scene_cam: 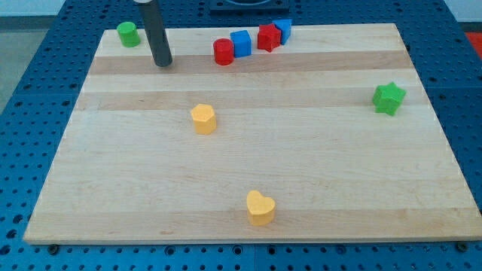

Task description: Move your arm to the left side of the yellow heart

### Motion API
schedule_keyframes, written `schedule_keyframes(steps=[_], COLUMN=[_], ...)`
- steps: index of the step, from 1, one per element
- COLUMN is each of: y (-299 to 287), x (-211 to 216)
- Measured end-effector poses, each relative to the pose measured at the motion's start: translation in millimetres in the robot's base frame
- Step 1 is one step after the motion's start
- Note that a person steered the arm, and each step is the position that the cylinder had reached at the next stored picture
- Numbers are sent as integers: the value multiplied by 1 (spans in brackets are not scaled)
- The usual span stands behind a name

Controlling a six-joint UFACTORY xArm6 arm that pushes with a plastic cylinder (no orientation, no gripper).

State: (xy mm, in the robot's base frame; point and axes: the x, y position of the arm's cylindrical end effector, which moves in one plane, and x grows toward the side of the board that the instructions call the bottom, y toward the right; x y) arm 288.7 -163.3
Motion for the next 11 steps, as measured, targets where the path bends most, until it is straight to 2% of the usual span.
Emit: schedule_keyframes(steps=[1,4,6,9,10,11], y=[-7,-24,-25,-23,-1,33], x=[2,69,136,281,310,318])
